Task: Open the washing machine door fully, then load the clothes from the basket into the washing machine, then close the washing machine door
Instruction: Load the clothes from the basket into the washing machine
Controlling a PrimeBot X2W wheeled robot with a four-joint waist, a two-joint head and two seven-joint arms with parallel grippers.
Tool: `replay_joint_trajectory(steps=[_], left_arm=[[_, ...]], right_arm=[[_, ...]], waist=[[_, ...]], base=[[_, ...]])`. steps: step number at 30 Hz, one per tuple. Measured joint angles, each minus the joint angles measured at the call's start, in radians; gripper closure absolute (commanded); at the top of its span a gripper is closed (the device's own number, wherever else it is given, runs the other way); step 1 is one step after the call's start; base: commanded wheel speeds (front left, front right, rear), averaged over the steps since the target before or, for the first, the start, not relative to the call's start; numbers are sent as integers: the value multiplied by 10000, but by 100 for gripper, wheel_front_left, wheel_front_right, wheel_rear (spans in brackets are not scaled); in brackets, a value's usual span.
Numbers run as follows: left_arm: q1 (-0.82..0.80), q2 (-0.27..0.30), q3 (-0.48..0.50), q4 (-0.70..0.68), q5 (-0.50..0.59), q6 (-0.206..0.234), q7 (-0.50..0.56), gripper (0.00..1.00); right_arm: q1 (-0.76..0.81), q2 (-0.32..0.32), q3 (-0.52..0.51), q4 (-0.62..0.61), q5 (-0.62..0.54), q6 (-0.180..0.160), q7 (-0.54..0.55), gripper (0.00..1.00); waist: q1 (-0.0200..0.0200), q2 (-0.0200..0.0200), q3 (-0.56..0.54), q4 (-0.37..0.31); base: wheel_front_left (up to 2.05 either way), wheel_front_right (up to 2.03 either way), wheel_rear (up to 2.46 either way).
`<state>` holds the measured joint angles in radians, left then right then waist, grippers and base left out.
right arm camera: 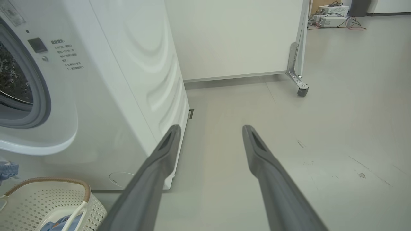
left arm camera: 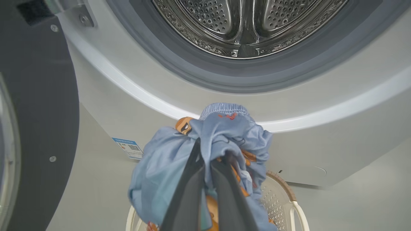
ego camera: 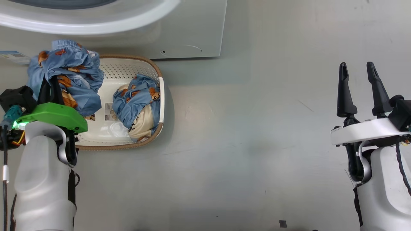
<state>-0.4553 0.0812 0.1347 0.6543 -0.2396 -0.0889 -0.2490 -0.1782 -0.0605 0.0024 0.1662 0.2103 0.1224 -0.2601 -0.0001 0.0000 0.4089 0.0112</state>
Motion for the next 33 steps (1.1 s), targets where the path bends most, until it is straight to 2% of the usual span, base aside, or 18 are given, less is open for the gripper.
replay_joint_trajectory(steps=[33], left_arm=[[3570,-313,261,-2897,17,-297,0,100]], right_arm=[[1553,48,247,366,13,0,0,0]], waist=[[0,0,-3088,-167]], base=[[0,0,0]])
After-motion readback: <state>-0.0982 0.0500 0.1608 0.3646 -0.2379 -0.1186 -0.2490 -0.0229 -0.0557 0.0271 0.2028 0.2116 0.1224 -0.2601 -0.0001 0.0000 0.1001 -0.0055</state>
